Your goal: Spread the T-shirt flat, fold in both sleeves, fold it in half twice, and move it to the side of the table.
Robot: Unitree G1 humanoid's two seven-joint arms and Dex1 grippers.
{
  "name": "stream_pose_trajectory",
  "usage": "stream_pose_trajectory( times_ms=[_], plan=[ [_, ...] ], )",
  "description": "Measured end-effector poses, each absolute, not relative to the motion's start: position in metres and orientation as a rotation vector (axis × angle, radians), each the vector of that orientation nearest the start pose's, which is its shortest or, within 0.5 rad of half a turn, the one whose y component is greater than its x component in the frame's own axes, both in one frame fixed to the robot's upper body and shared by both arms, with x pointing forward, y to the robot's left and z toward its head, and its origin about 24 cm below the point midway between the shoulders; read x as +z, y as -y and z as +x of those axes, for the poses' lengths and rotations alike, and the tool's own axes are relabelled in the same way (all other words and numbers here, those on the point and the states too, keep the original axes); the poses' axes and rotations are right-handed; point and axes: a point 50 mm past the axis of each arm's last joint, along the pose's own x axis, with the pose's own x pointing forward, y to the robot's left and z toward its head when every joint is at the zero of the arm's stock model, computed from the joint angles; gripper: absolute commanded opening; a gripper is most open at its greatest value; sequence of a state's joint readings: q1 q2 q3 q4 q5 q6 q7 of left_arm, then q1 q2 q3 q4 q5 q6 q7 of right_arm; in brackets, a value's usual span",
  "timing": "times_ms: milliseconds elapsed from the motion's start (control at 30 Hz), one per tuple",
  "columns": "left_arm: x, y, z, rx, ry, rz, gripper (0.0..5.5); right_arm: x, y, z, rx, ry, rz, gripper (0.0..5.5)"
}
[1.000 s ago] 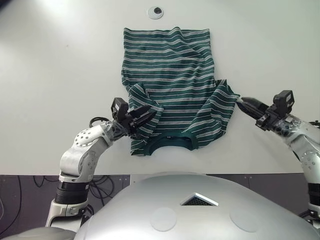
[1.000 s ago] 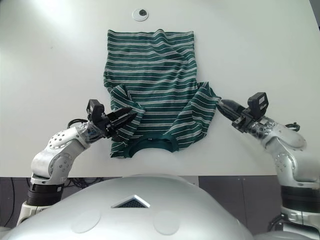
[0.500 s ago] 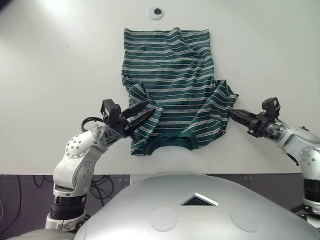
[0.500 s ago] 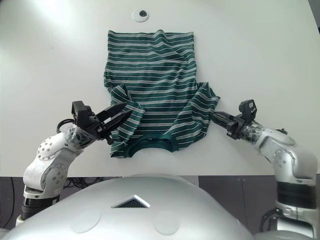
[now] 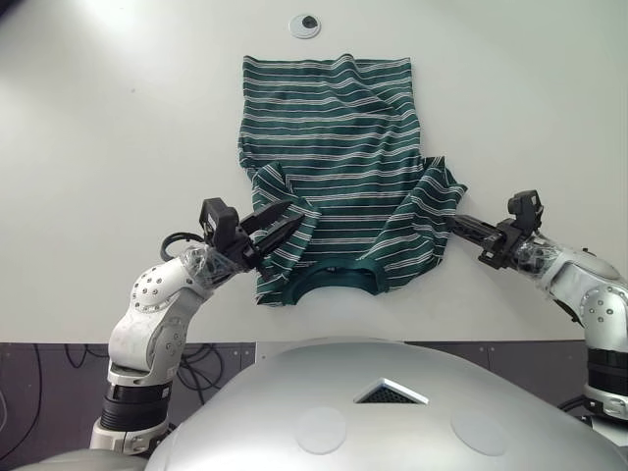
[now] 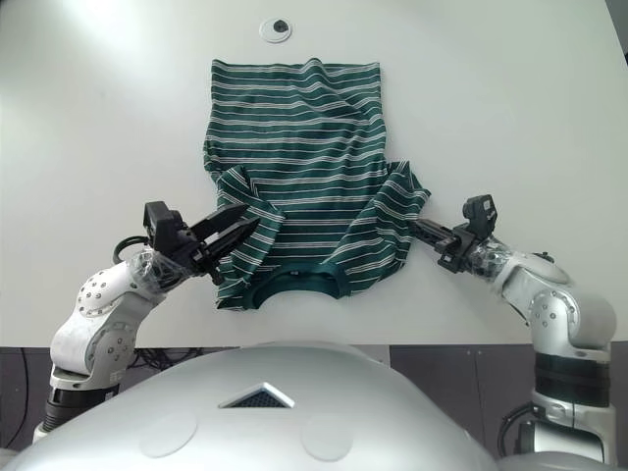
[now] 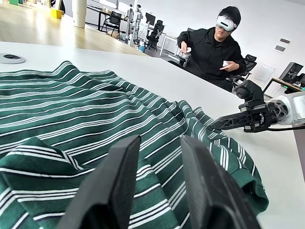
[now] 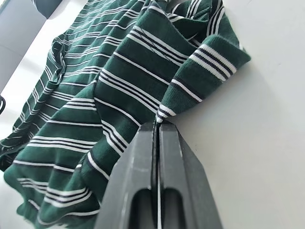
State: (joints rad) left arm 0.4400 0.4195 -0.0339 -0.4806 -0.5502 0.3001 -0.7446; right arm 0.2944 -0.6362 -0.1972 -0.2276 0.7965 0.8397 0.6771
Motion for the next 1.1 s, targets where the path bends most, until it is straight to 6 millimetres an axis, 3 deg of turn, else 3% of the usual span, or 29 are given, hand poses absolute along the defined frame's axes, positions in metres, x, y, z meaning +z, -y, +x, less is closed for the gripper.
stream_pose_trajectory(
  times_ms=[200, 400, 700, 833, 1100],
  plan=[
    [0.053, -0.165, 0.149, -0.856, -0.239, -0.252, 1.52, 0.063, 0.23, 0.165, 0.77, -0.601, 0.482, 0.02],
    [0.054, -0.164, 0.149, -0.857, -0.238, -0.253, 1.52, 0.077, 0.215, 0.167, 0.855, -0.543, 0.467, 0.02],
    [0.055, -0.164, 0.15, -0.859, -0.231, -0.247, 1.52, 0.061, 0.163, 0.183, 0.964, -0.592, 0.399, 0.02],
    [0.057, -0.164, 0.15, -0.862, -0.228, -0.242, 1.52, 0.05, 0.153, 0.186, 0.941, -0.624, 0.358, 0.02],
    [0.059, -0.163, 0.151, -0.856, -0.223, -0.241, 1.52, 0.045, 0.134, 0.189, 1.024, -0.624, 0.345, 1.26]
  ],
)
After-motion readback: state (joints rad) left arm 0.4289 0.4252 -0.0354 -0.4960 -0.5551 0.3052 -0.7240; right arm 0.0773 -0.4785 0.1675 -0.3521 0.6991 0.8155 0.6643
